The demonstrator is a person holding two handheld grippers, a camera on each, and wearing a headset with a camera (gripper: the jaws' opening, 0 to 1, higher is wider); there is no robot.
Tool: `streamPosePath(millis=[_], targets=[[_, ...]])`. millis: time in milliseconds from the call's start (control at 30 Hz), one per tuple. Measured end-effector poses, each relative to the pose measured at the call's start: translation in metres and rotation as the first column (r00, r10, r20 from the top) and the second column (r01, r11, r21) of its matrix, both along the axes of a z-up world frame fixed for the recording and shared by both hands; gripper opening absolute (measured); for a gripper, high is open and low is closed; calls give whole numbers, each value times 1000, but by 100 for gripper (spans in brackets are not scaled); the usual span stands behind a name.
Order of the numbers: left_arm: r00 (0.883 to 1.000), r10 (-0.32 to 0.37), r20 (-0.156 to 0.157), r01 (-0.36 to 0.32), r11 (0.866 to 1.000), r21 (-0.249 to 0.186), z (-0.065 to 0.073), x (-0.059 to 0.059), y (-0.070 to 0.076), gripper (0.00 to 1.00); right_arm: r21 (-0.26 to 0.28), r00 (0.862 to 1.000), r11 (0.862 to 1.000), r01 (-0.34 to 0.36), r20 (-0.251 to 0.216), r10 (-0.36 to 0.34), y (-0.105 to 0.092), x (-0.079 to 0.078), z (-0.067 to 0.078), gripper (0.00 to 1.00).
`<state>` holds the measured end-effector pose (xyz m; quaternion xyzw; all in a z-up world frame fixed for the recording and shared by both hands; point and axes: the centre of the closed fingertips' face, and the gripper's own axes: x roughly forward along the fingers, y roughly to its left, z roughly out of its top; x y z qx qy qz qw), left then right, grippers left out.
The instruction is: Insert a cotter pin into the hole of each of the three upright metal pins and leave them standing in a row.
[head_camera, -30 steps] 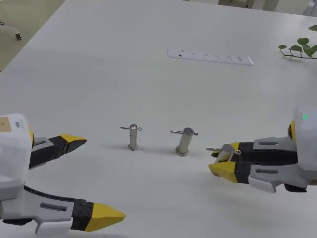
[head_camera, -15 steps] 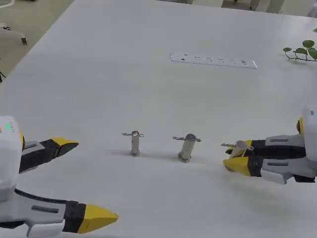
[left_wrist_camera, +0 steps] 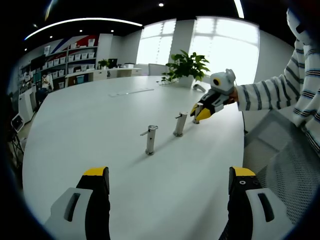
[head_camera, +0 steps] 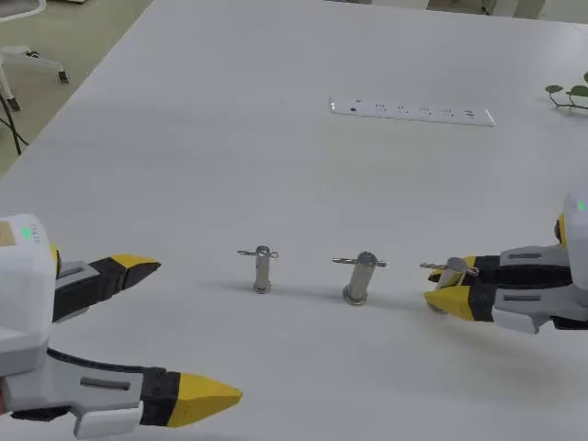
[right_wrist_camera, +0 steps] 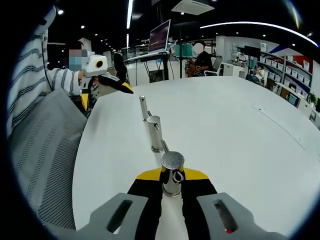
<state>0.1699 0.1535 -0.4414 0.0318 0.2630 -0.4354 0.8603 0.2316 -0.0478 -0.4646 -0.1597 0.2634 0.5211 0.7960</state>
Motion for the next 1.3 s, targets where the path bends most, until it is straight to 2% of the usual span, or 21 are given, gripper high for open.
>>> streamPosePath(millis=[233,300,533,700,900,1300], targets=[[1000,3,-20,-3,1000,4,-5,-6,-6,99,13,1000,1000,-6,17,6,-1,4,-1,9],[1000,13,-17,-13,1000,3,-5,-5,-5,99,14,1000,1000,-13,23,12,-1,4,0,9],[999,26,-20,-27,1000,-5,-4,-6,-5,99,22,1000,1000,-6,17,5,-4,5,-3,9],[999,42,-29,-42,999,21,-9,-7,-1,99,23,1000,1000,-11,12,11,-4,4,-5,9],[998,38,-47,-37,999,22,-11,-12,-2,99,26,1000,1000,-2,11,1,-4,4,-7,9],[999,30,-44,-29,1000,10,-8,-10,-9,99,43,1000,999,26,7,-26,-6,2,-9,9]])
